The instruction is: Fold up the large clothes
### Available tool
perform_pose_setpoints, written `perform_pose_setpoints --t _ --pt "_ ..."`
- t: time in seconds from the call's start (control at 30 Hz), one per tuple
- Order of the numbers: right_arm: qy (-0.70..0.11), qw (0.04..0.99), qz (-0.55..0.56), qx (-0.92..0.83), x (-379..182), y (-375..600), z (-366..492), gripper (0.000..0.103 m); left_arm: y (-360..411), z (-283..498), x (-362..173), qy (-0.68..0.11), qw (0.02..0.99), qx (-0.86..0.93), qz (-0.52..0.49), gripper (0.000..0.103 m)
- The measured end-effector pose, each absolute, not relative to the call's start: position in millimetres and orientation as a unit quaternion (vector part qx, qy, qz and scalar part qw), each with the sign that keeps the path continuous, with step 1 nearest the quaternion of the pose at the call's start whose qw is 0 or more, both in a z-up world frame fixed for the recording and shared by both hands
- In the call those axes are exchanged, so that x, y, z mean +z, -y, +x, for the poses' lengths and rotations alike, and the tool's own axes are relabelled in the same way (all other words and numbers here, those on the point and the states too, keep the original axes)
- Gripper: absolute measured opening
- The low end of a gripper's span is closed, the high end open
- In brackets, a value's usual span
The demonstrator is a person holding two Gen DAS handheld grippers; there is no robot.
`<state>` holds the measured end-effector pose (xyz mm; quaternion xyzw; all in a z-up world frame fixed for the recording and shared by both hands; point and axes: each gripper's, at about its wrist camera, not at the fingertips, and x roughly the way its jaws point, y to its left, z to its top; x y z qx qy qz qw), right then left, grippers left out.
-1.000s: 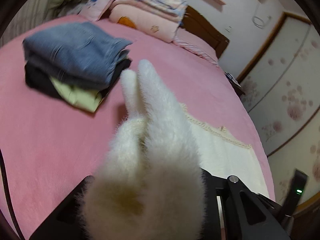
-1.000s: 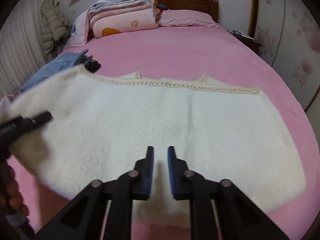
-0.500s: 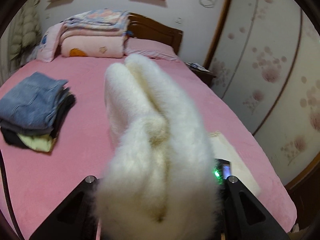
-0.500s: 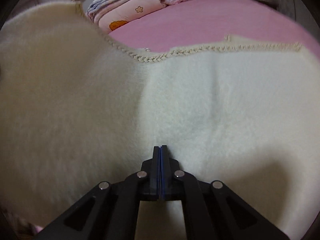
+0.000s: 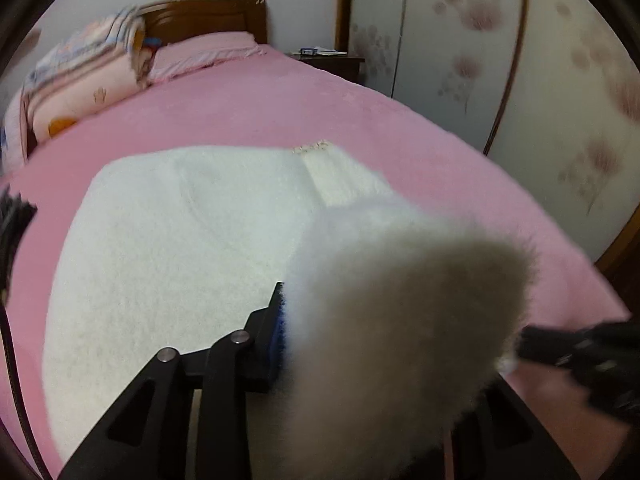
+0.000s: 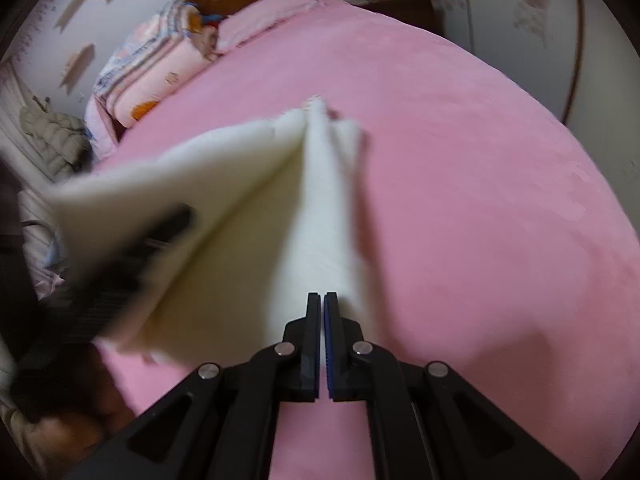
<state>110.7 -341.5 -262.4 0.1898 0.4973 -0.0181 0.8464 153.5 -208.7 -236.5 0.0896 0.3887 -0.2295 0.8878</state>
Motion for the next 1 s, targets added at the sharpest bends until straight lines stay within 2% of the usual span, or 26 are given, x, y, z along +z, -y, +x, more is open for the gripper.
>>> perform_pose_setpoints --t 0.03,0.1,0.13,0.33,0.4,0.43,0.5,0.57,0.6,0.7,0.87,1.0 --pt "-0.501 0.845 0.184 -0.024 -261 344 107 0.002 211 150 -236 -0.384 0.887 -0.238 0.096 0.057" --pt "-0.5 0.847 0.178 -0.03 -256 345 102 0.002 212 149 -230 -0.394 0.875 -0.265 0.092 0.075" --pt "-0.495 0.85 0.179 -0.029 -252 345 100 0.002 209 149 -227 -0.397 0.871 -0.274 0.087 0.077" --pt "-0.468 0.865 0.178 -0.019 -220 341 118 0.002 172 138 -181 -0.41 0.852 -0.32 0.058 0.077" --pt "-0.46 0.87 0.178 -0.003 -204 334 126 0.008 145 128 -158 -0.402 0.856 -0.321 0.041 0.078" --pt "-0.459 0.87 0.179 0.006 -199 332 133 0.012 134 125 -147 -0.397 0.861 -0.315 0.034 0.08" --pt "-0.463 0.866 0.187 0.03 -192 323 145 0.047 107 123 -132 -0.39 0.875 -0.286 0.023 0.084" --pt "-0.468 0.86 0.198 0.049 -188 314 156 0.065 85 127 -124 -0.387 0.887 -0.251 0.01 0.085" --pt "-0.473 0.856 0.203 0.055 -189 311 161 0.068 70 133 -125 -0.389 0.893 -0.225 0.004 0.085" --pt "-0.508 0.836 0.202 0.049 -200 301 179 0.073 34 155 -147 -0.414 0.897 -0.156 -0.011 0.085" --pt "-0.58 0.796 0.171 0.01 -237 293 211 0.073 -3 189 -198 -0.469 0.874 -0.106 -0.067 0.085" --pt "-0.601 0.782 0.166 0.019 -251 289 229 0.071 1 209 -220 -0.473 0.87 -0.119 -0.079 0.086"
